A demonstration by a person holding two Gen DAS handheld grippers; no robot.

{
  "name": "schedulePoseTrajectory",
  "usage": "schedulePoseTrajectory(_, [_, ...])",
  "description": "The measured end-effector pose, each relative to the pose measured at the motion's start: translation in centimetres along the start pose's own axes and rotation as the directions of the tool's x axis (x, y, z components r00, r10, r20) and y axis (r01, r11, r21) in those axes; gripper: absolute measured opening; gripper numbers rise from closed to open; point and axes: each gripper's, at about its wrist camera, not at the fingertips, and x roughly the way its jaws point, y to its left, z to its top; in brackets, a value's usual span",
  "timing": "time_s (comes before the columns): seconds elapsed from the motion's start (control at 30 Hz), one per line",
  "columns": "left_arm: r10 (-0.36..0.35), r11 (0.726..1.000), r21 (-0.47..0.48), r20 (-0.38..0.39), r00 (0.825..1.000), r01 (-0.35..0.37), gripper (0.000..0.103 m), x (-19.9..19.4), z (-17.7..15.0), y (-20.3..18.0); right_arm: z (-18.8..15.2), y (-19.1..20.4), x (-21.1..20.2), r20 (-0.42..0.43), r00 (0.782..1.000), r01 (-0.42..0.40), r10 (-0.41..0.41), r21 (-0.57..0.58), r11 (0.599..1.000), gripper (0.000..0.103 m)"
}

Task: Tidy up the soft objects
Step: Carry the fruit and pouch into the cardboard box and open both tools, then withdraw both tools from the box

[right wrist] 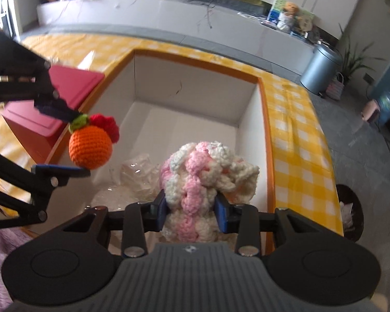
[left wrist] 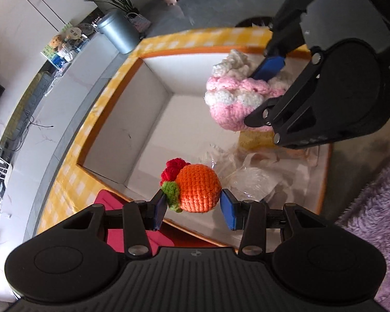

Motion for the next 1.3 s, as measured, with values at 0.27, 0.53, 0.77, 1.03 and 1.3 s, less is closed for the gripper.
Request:
schedulePoseTrajectory(0.27, [-0.01,1.0,0.026,-0.035,0.999,0.011,0.051,2.2,0.4,0.1,0.1,0.3,2.7,-0.069,0.997,0.037,-0.042,-0.066,0.997,0.043])
schedulePoseTrajectory(0.53, [0.035,0.998,0.044,-0.009,0.999,-0.035,0.06,1.6,0.2,-0.2,-0.1,0.0,2.6,-0.081,0.994,0.064,-0.07,-0.068,0.996,0.06])
schedulePoseTrajectory(0.77, [0.067,0.996,0.059,0.058,0.996,-0.07,0.072,-0.5,0.1,-0.2,-0.3,0.2,0.8,-0.061,0.992,0.108,-0.112,-0.066,0.992,0.069])
schedulePoseTrajectory(1.03, [0.077,0.997,0.004,0.116,0.99,-0.078,0.073,-4.0,0.0,0.6,-0.7,0.4,-2.9,-0.017,0.985,0.171,-0.171,-0.032,0.985,0.078])
schedulePoseTrajectory(1.3, [0.114,0.993,-0.054,0.191,0.975,-0.106,0.073,-8.7,-1.5,-0.1,-1.7,2.1,-7.4,0.071,0.97,0.229,-0.232,0.057,0.972,0.081])
